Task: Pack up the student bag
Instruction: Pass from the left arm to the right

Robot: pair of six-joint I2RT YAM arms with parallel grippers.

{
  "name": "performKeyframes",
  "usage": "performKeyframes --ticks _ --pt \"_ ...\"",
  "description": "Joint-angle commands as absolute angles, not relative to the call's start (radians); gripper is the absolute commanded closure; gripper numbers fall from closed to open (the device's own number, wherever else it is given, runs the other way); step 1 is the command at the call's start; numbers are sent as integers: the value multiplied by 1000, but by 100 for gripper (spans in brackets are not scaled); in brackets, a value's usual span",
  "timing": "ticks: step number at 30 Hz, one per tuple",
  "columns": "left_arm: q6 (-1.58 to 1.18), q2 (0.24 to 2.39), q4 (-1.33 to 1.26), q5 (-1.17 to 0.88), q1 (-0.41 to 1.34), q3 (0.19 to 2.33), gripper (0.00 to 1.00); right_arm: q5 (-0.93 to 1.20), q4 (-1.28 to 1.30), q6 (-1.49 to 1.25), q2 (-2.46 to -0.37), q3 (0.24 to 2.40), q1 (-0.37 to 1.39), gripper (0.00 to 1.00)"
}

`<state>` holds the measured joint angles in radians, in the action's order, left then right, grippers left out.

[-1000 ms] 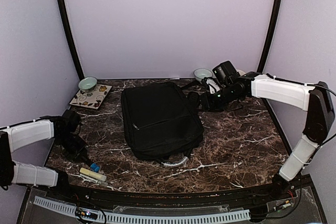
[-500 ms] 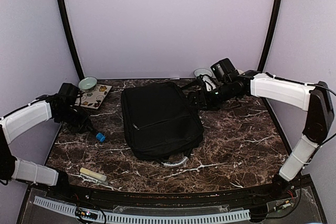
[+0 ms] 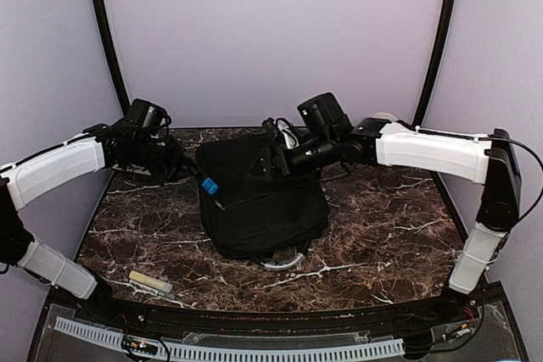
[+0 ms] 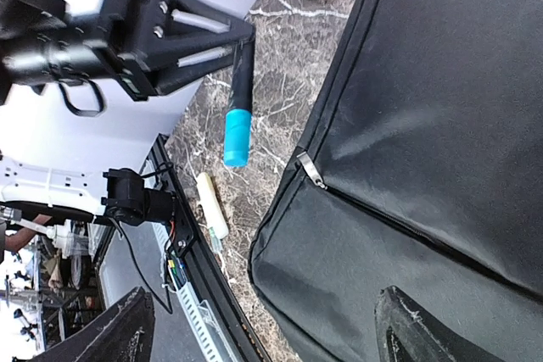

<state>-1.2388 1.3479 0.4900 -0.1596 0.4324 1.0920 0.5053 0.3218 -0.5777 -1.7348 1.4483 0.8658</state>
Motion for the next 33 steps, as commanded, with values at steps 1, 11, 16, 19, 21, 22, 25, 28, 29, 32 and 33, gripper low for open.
performKeyframes --ticks 1,11,16,19,21,22,25,28,29,32,33 --pt "-1309 1382 421 -190 474 1173 100 514 298 -580 -1802 1536 879 9" --pt "-1473 1434 383 -153 551 1238 100 473 302 -589 -1907 1650 901 15" --pt "-1529 1437 357 -124 576 1247 100 467 294 -589 -1947 1707 904 31" --pt "-1533 1437 363 -105 581 1268 100 471 291 -594 -1961 1725 904 48" --pt "-1525 1439 387 -86 584 1285 100 469 282 -598 -1961 1726 904 63" --pt "-1526 1438 386 -82 585 1285 100 470 280 -598 -1962 1727 904 69" --pt "-1534 1436 371 -84 587 1274 100 475 284 -595 -1965 1734 904 82" --pt "-1524 1435 378 -79 591 1275 96 472 294 -591 -1964 1737 902 88" --pt "-1516 1433 389 -74 594 1274 94 466 292 -591 -1959 1733 902 88" --pt "-1482 1426 434 -61 596 1274 73 457 271 -596 -1937 1704 897 89" --pt "-1461 1424 457 -54 596 1278 65 453 267 -598 -1928 1689 893 89"
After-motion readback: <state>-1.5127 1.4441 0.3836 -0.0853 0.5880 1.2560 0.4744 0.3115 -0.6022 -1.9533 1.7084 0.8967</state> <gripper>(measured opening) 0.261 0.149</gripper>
